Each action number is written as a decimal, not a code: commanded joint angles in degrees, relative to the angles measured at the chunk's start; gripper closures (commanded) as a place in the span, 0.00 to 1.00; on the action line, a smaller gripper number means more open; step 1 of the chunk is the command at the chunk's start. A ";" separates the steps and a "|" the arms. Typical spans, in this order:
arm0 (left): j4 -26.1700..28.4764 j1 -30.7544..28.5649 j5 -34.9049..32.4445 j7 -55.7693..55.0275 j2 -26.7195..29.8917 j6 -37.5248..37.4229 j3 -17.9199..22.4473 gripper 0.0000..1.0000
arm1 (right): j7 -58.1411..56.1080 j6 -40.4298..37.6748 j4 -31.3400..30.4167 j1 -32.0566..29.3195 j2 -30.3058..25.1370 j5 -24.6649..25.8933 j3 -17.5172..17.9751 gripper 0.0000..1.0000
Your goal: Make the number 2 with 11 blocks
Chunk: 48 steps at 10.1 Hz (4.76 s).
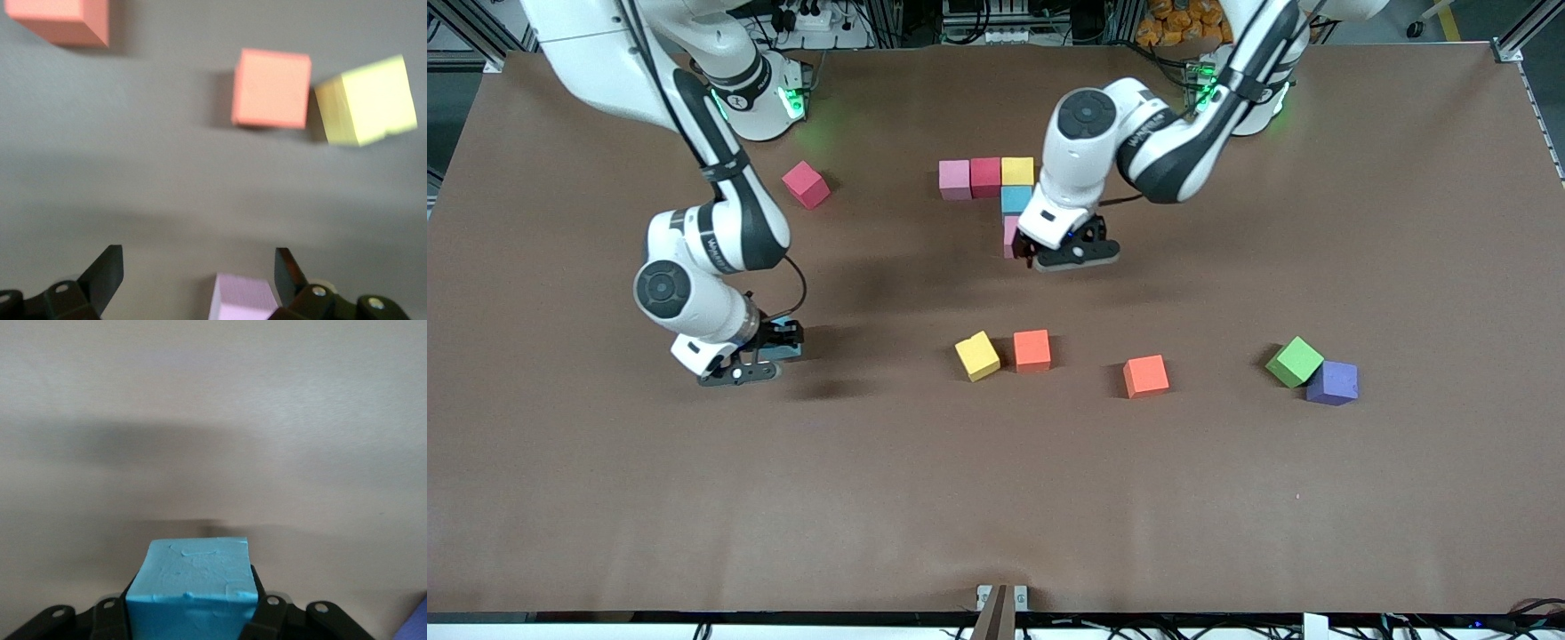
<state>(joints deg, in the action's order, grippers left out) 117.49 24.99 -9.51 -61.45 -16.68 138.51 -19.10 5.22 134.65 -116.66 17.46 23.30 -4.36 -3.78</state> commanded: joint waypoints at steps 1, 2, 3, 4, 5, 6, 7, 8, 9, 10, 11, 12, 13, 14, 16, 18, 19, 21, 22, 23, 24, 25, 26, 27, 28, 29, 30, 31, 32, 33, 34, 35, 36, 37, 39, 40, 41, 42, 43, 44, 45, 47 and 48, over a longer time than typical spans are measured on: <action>-1.99 -6.07 -1.21 3.08 0.50 -0.43 -0.24 0.00 | 10.45 -2.27 -1.21 5.37 -2.81 -1.18 -0.17 1.00; -2.87 -8.10 -1.21 4.05 0.50 -0.52 0.46 0.00 | 16.43 -3.59 -1.21 8.09 -3.78 -1.18 -0.17 1.00; -3.32 -8.64 -1.21 4.67 0.50 -0.52 2.30 0.00 | 22.75 -4.65 -1.21 10.55 -4.57 -1.18 -0.17 1.00; -3.84 -8.91 -1.21 6.24 0.42 -0.52 4.14 0.00 | 27.86 -4.83 -1.21 12.32 -4.93 -1.27 -0.17 1.00; -4.28 -9.61 -1.21 6.69 0.33 -0.52 5.90 0.00 | 33.40 -5.09 -1.21 13.64 -5.45 -1.27 -0.08 1.00; -5.16 -10.22 -1.21 7.05 0.07 -0.52 6.96 0.00 | 39.28 -5.88 -1.03 14.87 -5.81 -1.27 -0.08 1.00; -5.60 -10.49 -1.21 7.66 -0.20 -0.52 8.89 0.00 | 46.47 -6.06 -0.86 16.45 -6.33 -1.27 -0.17 1.00; -6.56 -10.49 -1.21 8.71 -1.24 -0.52 10.12 0.00 | 52.72 -5.98 -0.51 17.51 -6.25 -1.27 -0.17 1.00; -8.31 -10.49 -0.86 8.81 -2.47 -0.52 10.83 0.00 | 57.31 -5.80 -0.24 18.22 -6.08 -1.27 -0.08 1.00; -9.46 -10.84 -0.77 8.81 -3.53 -0.52 10.93 0.00 | 61.01 -5.71 0.37 18.49 -5.90 -1.61 -0.08 1.00; -10.60 -11.89 -0.94 8.81 -4.41 -0.52 10.93 0.00 | 64.53 -5.62 0.90 18.66 -5.64 -4.49 -0.08 1.00; -11.57 -11.90 -0.95 8.81 -5.03 -0.52 10.84 0.00 | 68.48 -5.54 1.16 19.45 -5.72 -7.30 -0.08 1.00; -11.84 -11.81 -1.03 8.81 -5.29 -0.52 10.93 0.00 | 74.09 -5.62 1.08 20.50 -5.72 -7.77 0.00 1.00; -11.93 -11.81 -1.12 8.81 -5.65 -0.52 10.84 0.00 | 79.37 -5.71 1.08 21.64 -5.72 -7.77 0.27 1.00; -12.20 -11.72 -1.30 8.81 -6.26 -0.61 10.84 0.00 | 89.21 -5.27 1.17 24.97 -5.37 -7.86 0.36 1.00; -12.72 -11.55 -1.47 8.89 -6.35 -2.01 10.84 0.00 | 99.15 -4.49 0.99 29.45 -4.50 -7.86 0.71 1.00; -12.72 -11.63 -1.47 9.42 -6.35 -2.02 10.84 0.00 | 102.50 -2.48 0.82 30.61 -3.54 -7.77 1.84 1.00; -13.08 -11.55 -1.47 10.13 -6.35 -2.10 10.84 0.00 | 104.82 -0.18 0.55 30.71 -2.12 -7.77 3.78 1.00; -13.08 -11.46 -1.47 10.13 -6.35 -2.02 10.84 0.00 | 104.82 1.13 -0.06 30.44 -1.86 -7.77 4.74 1.00; -13.08 -11.28 -1.47 10.21 -6.35 -2.10 10.84 0.00 | 104.82 4.45 -1.54 30.09 -1.59 -7.86 5.19 1.00; -13.08 -11.02 -1.47 10.21 -6.35 -2.10 10.84 0.00 | 104.99 6.57 -2.95 29.39 -1.16 -8.03 5.28 1.00; -13.08 -10.85 -1.56 10.48 -6.26 -2.02 10.84 0.00 | 105.08 7.12 -3.75 28.95 -1.15 -9.86 5.28 1.00; -13.16 -10.93 -1.47 10.74 -6.26 -2.10 10.75 0.00 | 105.08 7.21 -3.93 28.69 -1.15 -11.97 5.28 1.00; -13.86 -10.84 -1.39 10.74 -6.26 -2.10 10.49 0.00 | 105.17 7.30 -4.28 28.68 -1.15 -13.29 5.28 1.00; -13.87 -10.84 -1.39 10.74 -6.26 -2.10 10.31 0.00 | 105.17 7.21 -4.54 28.60 -1.15 -15.05 5.28 1.00; -13.87 -10.84 -1.47 10.74 -6.26 -2.02 10.22 0.00 | 105.26 7.82 -4.72 28.77 -0.63 -15.24 5.28 1.00; -13.87 -10.84 -1.47 10.74 -6.35 -2.02 10.22 0.00 | 105.43 8.17 -4.63 28.95 0.07 -15.24 6.06 1.00; -13.87 -10.76 -1.47 10.92 -6.35 -2.10 10.22 0.00 | 105.52 9.22 -4.55 28.86 0.51 -15.24 6.51 1.00; -13.95 -10.76 -1.47 11.27 -6.35 -2.02 10.22 0.00 | 106.91 10.27 -4.37 29.12 1.39 -15.41 6.51 1.00; -13.96 -10.76 -1.47 11.27 -6.35 -2.02 10.22 0.00 | 108.58 11.68 -4.20 29.30 2.18 -15.42 6.51 1.00; -13.96 -10.76 -1.47 11.70 -6.35 -2.02 10.22 0.00 | 109.47 12.13 -4.11 29.39 2.45 -15.42 6.51 1.00; -13.96 -10.84 -1.47 12.14 -6.35 -2.02 10.22 0.00 | 110.78 12.65 -4.11 29.56 2.54 -15.42 6.51 1.00; -13.96 -10.76 -1.47 12.32 -6.35 -2.02 10.22 0.00 | 111.58 13.09 -4.11 29.65 2.97 -15.33 6.51 1.00; -14.04 -10.76 -1.47 12.24 -6.35 -2.02 10.22 0.00 | 111.67 13.10 -3.85 29.91 3.33 -15.33 6.60 1.00; -14.04 -10.76 -1.47 12.24 -6.26 -2.02 10.22 0.00 | 111.94 13.01 -3.41 30.09 3.42 -15.33 6.60 1.00; -14.13 -10.84 -1.47 12.32 -6.26 -2.02 10.22 0.00 | 112.02 13.01 -3.32 30.26 3.42 -15.33 6.68 1.00; -14.13 -10.84 -1.47 12.24 -6.18 -2.02 10.22 0.00 | 112.11 13.01 -3.23 30.35 3.42 -15.33 6.69 1.00; -14.13 -10.84 -1.47 12.32 -6.18 -2.02 10.22 0.00 | 112.81 13.01 -2.97 30.44 3.42 -15.33 6.69 1.00; -14.13 -10.84 -1.47 12.41 -6.18 -2.02 10.22 0.00 | 113.34 13.01 -2.88 30.44 3.42 -15.33 6.77 1.00; -14.13 -10.84 -1.47 12.41 -6.18 -2.02 10.22 0.00 | 113.34 13.10 -2.88 30.44 3.50 -15.33 6.77 1.00; -14.13 -10.76 -1.47 12.50 -6.18 -2.02 10.22 0.00 | 113.87 13.10 -2.79 30.53 3.77 -15.24 6.77 1.00; -14.13 -10.84 -1.47 12.50 -6.18 -2.02 10.22 0.00 | 114.22 13.18 -2.44 30.53 4.29 -15.24 7.39 1.00; -15.44 -10.93 -0.08 11.89 -6.26 -2.54 10.22 0.00 | 114.75 13.19 -2.09 30.53 4.56 -15.24 7.39 1.00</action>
<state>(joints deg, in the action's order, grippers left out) 104.19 14.08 -9.53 -49.36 -22.63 137.55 -8.85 118.15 147.21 -120.19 47.76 26.46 -18.98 3.28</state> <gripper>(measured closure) 0.000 0.410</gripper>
